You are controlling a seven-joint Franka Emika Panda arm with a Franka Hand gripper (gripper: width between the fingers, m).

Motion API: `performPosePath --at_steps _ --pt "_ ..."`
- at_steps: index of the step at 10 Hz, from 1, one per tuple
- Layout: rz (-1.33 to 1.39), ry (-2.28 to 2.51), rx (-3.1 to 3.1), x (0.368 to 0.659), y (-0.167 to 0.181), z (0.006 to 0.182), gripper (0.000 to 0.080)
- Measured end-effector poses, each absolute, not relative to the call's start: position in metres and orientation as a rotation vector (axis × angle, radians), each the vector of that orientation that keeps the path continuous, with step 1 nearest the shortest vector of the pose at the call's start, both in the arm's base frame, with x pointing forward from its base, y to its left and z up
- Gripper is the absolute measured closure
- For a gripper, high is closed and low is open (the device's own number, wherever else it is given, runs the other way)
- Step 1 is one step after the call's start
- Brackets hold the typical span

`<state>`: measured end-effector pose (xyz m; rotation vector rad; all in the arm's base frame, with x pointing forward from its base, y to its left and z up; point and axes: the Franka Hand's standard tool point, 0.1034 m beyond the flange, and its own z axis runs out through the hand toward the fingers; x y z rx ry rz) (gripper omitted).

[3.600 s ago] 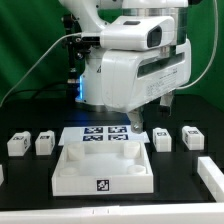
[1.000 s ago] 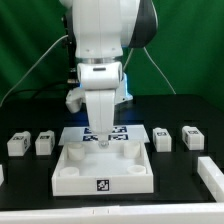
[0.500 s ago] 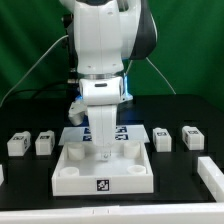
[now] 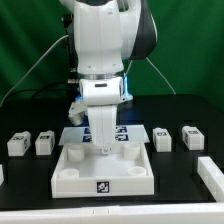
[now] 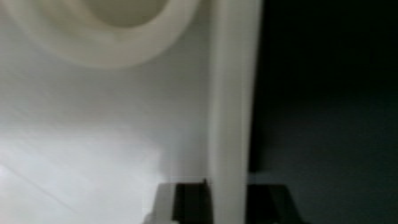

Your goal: Assemble one leg

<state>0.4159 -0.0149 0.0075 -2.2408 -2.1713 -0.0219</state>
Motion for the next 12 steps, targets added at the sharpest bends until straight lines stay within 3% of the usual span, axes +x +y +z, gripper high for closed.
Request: performPosePath --at_steps 6,12 --pt "-0.027 -2.175 -2.242 0.419 -0.015 0.008 0.0742" --pt "-0.069 -2.161 -2.256 0.478 0.041 0.012 0.0742"
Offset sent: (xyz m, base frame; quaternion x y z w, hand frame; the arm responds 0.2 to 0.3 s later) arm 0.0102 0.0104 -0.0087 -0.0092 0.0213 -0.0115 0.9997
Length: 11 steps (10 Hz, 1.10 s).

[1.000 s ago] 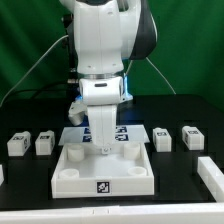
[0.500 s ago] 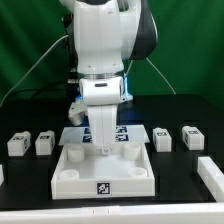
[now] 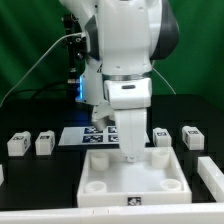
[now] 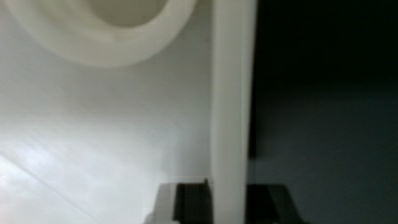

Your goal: Assemble one leg

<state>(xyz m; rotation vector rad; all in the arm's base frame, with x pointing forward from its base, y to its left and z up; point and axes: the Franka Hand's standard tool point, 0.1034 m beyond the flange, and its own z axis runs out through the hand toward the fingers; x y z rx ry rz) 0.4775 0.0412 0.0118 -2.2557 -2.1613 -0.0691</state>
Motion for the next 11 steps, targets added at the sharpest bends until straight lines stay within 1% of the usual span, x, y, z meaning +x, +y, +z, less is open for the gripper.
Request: performPosePath --at_steps 2,3,7,11 --pt "-0.096 -2.172 -2.249 0.493 0.054 0.009 0.0742" --pt "-0.097 -2.176 -2.243 0.495 0.057 0.008 0.0742" --pt "-0.070 -2.186 -2.209 0.497 0.071 0.008 0.0742" --pt "-0.064 -2.169 -2.231 0.496 0.071 0.008 0.0742"
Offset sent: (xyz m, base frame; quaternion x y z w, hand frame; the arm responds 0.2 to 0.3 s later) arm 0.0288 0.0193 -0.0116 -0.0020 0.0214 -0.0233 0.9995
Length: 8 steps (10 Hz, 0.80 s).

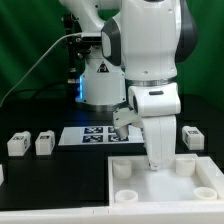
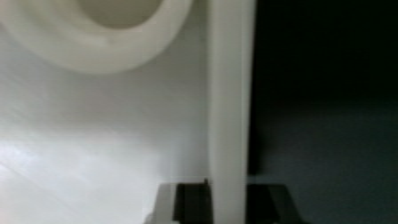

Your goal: Assemble one leg

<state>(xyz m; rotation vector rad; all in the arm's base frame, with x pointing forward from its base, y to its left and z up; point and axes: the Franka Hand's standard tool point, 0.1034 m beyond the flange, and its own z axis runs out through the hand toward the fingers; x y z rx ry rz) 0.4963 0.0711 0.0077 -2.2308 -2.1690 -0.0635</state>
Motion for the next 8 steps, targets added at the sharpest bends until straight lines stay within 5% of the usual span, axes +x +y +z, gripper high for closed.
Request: performPosePath --at_steps 2,4,5,7,8 --pt "-0.063 -2.168 -2.231 0.4961 0.0706 0.0073 0.0736" --pt "-0.062 -2.166 -2.232 0.4960 0.0702 0.0071 0.0404" --pt "-0.062 -2.166 -2.232 0.4960 0.0700 0.0071 0.0404" --pt "-0.062 -2.165 -2.233 0.4961 0.0696 0.0070 0.0172" --pt "-0.062 -2.165 -2.234 0.4961 0.0694 0.0070 0.0172"
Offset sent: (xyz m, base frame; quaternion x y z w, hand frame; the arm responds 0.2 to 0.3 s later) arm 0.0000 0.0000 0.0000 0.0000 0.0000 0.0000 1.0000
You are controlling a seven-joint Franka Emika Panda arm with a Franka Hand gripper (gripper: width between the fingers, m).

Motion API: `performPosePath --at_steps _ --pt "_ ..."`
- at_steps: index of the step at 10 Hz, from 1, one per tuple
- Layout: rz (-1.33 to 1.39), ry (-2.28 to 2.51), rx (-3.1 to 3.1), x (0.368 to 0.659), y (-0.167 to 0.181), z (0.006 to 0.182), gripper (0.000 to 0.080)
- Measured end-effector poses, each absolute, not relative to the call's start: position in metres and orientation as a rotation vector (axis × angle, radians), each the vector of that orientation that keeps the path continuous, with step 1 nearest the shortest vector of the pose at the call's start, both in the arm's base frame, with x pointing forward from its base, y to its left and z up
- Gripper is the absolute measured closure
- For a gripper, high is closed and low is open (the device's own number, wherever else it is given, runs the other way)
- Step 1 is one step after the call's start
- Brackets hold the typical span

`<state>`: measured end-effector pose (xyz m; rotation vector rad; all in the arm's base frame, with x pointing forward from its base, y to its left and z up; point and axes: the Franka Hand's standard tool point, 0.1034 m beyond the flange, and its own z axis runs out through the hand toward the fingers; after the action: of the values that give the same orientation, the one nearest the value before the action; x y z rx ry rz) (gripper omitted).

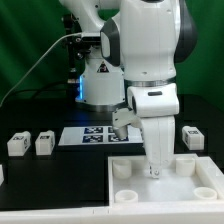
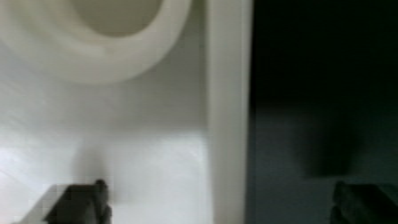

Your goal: Assemble one leg

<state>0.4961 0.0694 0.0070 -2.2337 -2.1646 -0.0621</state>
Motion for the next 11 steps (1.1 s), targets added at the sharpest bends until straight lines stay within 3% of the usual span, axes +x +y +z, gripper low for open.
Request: performPosePath --at_steps 8,11 --pt "-0.062 -2.161 -2.237 0.496 0.068 0.007 0.0150" --pt "-0.052 -2.086 -2.314 0.480 0.065 0.021 0.0150"
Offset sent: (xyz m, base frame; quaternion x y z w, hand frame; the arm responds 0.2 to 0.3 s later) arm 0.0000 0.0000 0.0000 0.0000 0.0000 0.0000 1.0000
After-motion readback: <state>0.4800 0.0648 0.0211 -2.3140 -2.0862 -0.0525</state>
